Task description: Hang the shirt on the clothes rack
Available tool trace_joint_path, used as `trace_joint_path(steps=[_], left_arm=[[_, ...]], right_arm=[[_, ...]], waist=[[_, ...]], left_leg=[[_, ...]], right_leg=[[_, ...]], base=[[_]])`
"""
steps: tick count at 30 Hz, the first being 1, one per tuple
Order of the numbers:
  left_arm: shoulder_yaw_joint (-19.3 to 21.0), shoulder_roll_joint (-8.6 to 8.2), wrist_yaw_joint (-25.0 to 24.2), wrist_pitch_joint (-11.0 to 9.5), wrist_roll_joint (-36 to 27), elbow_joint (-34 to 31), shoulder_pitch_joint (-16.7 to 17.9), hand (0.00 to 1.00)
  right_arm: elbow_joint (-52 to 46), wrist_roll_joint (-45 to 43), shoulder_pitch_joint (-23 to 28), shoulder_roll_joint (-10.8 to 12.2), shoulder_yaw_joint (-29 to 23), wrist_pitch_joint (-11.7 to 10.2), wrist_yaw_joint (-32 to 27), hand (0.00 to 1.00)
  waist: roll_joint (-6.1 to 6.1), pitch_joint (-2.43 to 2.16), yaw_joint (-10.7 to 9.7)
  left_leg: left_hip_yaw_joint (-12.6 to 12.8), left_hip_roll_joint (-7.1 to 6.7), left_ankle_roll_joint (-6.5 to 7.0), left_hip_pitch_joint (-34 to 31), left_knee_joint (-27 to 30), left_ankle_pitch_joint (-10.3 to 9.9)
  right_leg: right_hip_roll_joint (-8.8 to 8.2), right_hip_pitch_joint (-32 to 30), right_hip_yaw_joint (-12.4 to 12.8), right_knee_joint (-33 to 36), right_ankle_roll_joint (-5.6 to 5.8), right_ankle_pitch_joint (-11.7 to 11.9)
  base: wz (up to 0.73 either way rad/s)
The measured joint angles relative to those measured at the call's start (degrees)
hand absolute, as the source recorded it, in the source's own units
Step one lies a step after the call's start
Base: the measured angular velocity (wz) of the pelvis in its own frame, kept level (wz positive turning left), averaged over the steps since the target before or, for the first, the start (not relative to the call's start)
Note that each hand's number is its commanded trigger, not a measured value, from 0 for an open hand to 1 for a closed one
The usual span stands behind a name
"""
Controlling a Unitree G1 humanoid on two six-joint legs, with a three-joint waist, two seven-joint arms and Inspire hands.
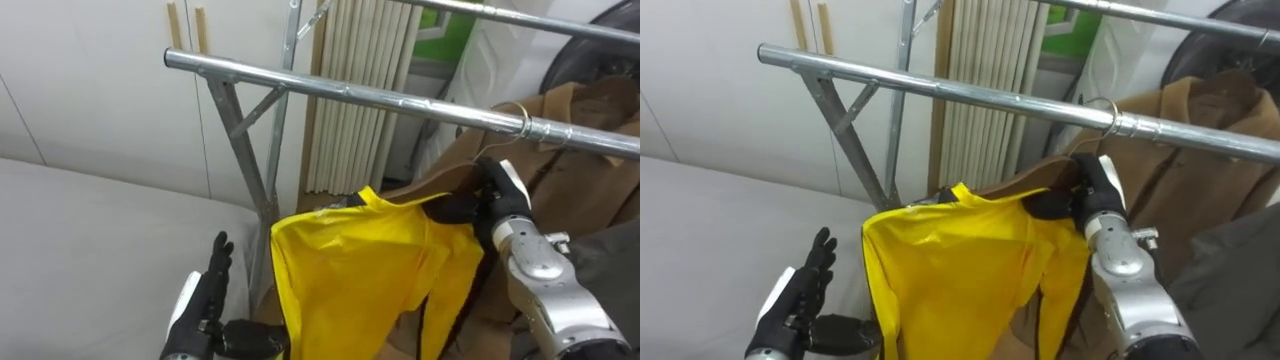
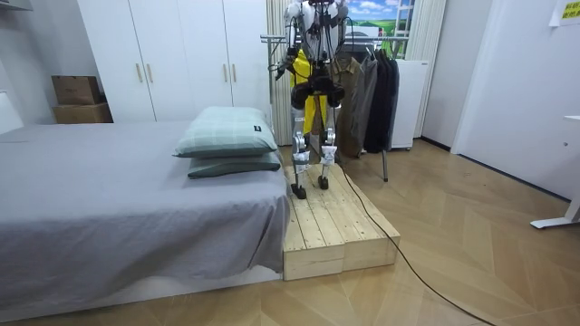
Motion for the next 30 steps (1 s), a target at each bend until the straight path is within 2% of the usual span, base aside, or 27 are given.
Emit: trace_joint_path(steps=[5,10,30], left_arm=[[-0.1,0.19,1.3,0.5,0.0,-0.3,0.0,0.0],[-0.8,0.33,1.6,0.5,0.0,-0.3,0.0,0.0],[-1.8,2.08,1.6,1.3,-0.1,-0.3,0.0,0.0]], right_arm=[[2.6,0.5,-0.8,-0.8,-0.2,0.0,0.4,1.0],[3.5,-0.2,-0.9,-1.9,-0.2,0.0,0.1,1.0],[4.0,-0.9,-0.9,-2.0,0.5,-0.6,-1.7,1.0]], waist=[[0.06,-0.03,-0.1],[0.44,-0.25,-0.1],[0.56,-0.16,-0.8]], left_leg=[[-0.9,-0.04,-0.01,-0.2,0.2,0.0],[-1.1,-0.04,-0.03,-0.4,0.2,0.0],[-1.1,-0.1,0.01,-0.2,0.3,0.0]], right_leg=[[-0.13,0.4,-1.2,-0.4,0.28,-0.1],[-0.2,0.5,-1.5,-0.3,-0.23,0.3],[-0.36,0.6,-1.7,-0.5,0.0,0.1]], base=[[0.12],[0.02],[0.0]])
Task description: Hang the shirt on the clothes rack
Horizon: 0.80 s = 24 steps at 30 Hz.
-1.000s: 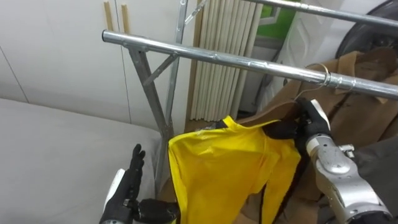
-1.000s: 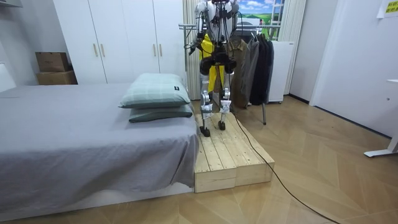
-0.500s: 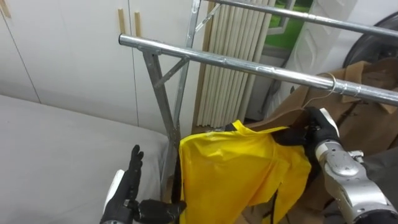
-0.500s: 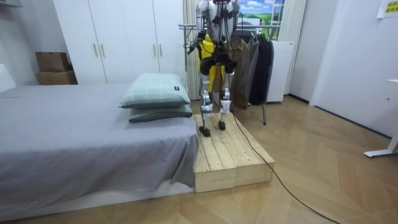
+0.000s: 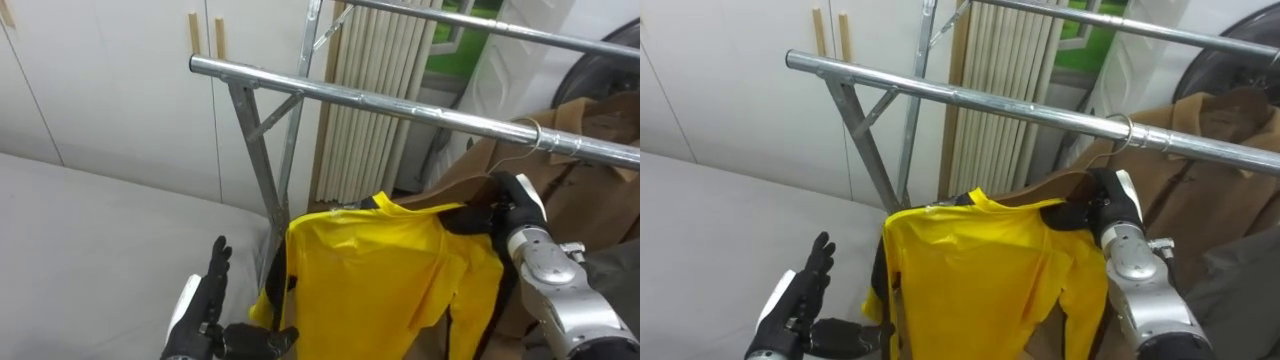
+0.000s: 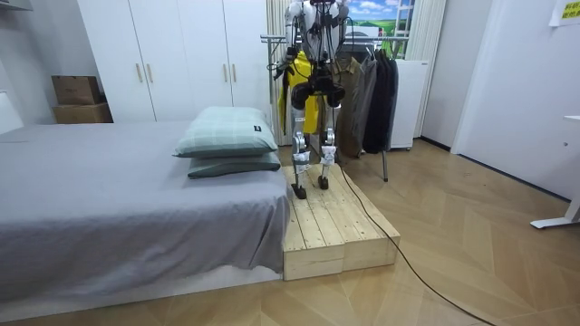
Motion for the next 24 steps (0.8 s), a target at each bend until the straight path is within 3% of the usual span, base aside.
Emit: trace_joint_path(steps=[15,16,17,18,24], left_arm=[[0.0,0.11,0.0,0.0,0.0,0.0,-0.3,0.0],[0.0,0.11,0.0,0.0,0.0,0.0,-0.3,0.0],[0.0,0.12,0.0,0.0,0.0,0.0,-0.3,0.0],[0.0,0.13,0.0,0.0,0.0,0.0,-0.3,0.0],[0.0,0.15,0.0,0.0,0.0,0.0,-0.3,0.0]], right_arm=[[1.9,-0.1,-1.3,0.0,0.0,-1.2,-0.7,1.0],[2.2,-0.1,-1.4,0.0,0.0,-1.2,-0.7,0.81],[2.2,-0.2,-1.4,0.0,0.0,-1.2,-0.7,0.56],[2.3,-0.2,-1.5,0.0,0.0,-1.2,-0.8,0.0],[4.9,-0.3,-2.1,0.0,0.0,-0.6,-1.4,0.0]], waist=[[0.44,0.3,-0.2],[0.44,0.3,-0.2],[0.44,0.3,-0.2],[0.43,0.3,-0.2],[0.42,0.29,-0.2]], left_leg=[[0.0,-0.01,0.01,-0.1,0.0,0.0],[0.0,-0.01,0.01,-0.1,0.0,0.0],[0.0,-0.01,0.01,-0.1,0.0,0.0],[0.0,-0.01,0.01,-0.1,0.0,0.0],[0.0,-0.01,0.01,-0.1,-0.1,0.0]], right_leg=[[-0.07,0.0,-0.3,0.0,0.08,-0.1],[-0.07,0.0,-0.4,0.0,0.08,-0.1],[-0.08,0.0,-0.5,0.0,0.08,-0.1],[-0.08,0.0,-0.5,0.0,0.08,-0.1],[-0.06,0.0,-0.4,-0.1,0.09,-0.1]], base=[[0.0],[0.0],[0.0],[0.0],[0.0]])
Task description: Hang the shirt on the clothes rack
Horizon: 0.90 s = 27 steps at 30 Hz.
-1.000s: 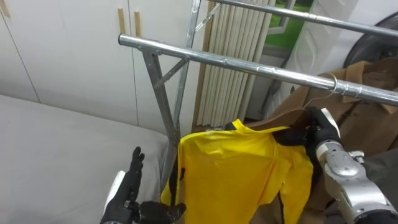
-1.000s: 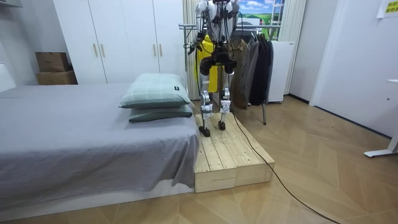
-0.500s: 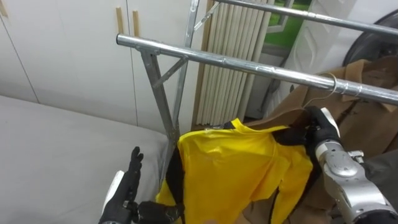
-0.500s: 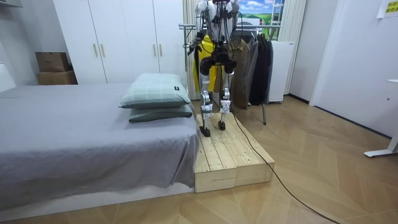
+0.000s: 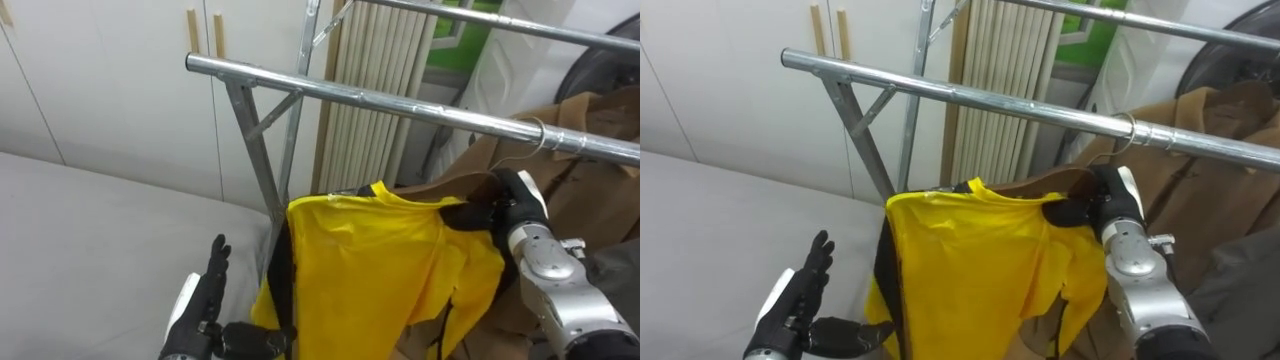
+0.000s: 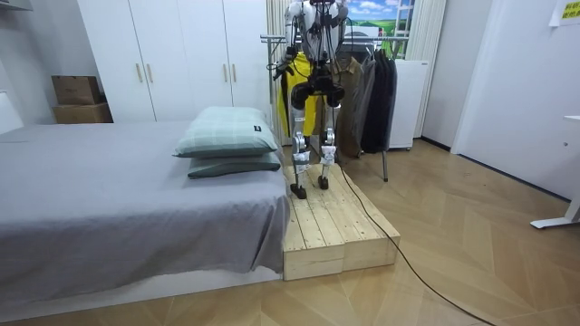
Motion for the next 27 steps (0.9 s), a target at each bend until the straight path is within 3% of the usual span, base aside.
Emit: trace_joint_path(steps=[27], left_arm=[[-0.5,0.0,-0.7,0.0,0.0,0.0,-0.3,0.0]], right_arm=[[1.0,0.7,0.0,0.0,-0.2,0.7,0.2,0.0]], waist=[[0.01,-0.07,-0.4]], left_leg=[[0.2,0.02,0.0,-0.1,-0.1,0.0]], right_leg=[[0.02,-0.1,-0.1,0.0,0.06,-0.3]], base=[[0.0]])
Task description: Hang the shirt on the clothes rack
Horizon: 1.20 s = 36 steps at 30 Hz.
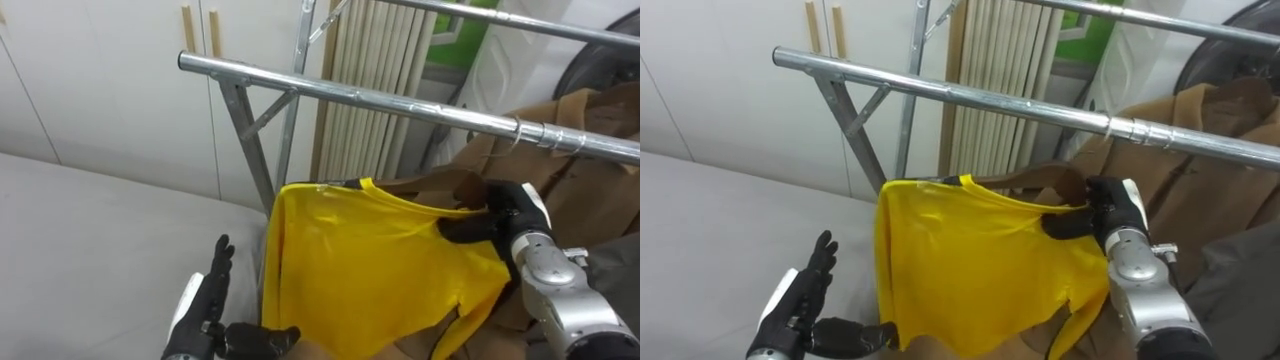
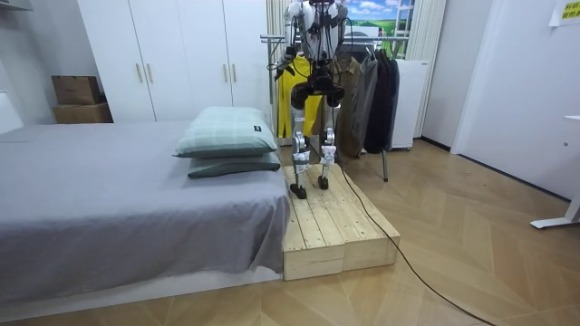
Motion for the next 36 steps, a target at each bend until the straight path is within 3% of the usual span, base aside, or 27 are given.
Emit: trace_joint_path(steps=[15,27,36], left_arm=[[0.1,-0.06,0.0,-0.1,0.0,0.0,-0.5,0.0],[0.7,0.04,0.7,-0.6,0.0,0.0,-2.7,0.0],[1.0,-0.01,0.6,-1.0,-0.1,0.0,-2.8,0.0]], right_arm=[[-0.8,7.7,0.0,0.0,0.0,0.0,0.0,0.0],[-5.4,16.2,0.2,0.0,0.2,0.0,-0.7,0.0],[-17.4,16.0,6.1,0.3,0.2,-0.1,-3.1,0.0]], waist=[[0.89,-0.51,0.0],[0.91,-0.52,0.1],[1.06,-0.42,-1.3]], left_leg=[[0.3,0.04,0.0,-0.5,0.1,0.0],[0.6,0.08,0.0,-0.2,0.0,0.0],[3.5,0.14,0.0,0.2,-0.2,0.0]], right_leg=[[0.07,-0.5,0.6,0.2,-0.01,0.0],[0.11,-0.5,0.8,0.2,-0.04,0.0],[0.28,-0.6,2.1,0.1,-0.02,0.0]], base=[[-0.01],[-0.01],[-0.07]])
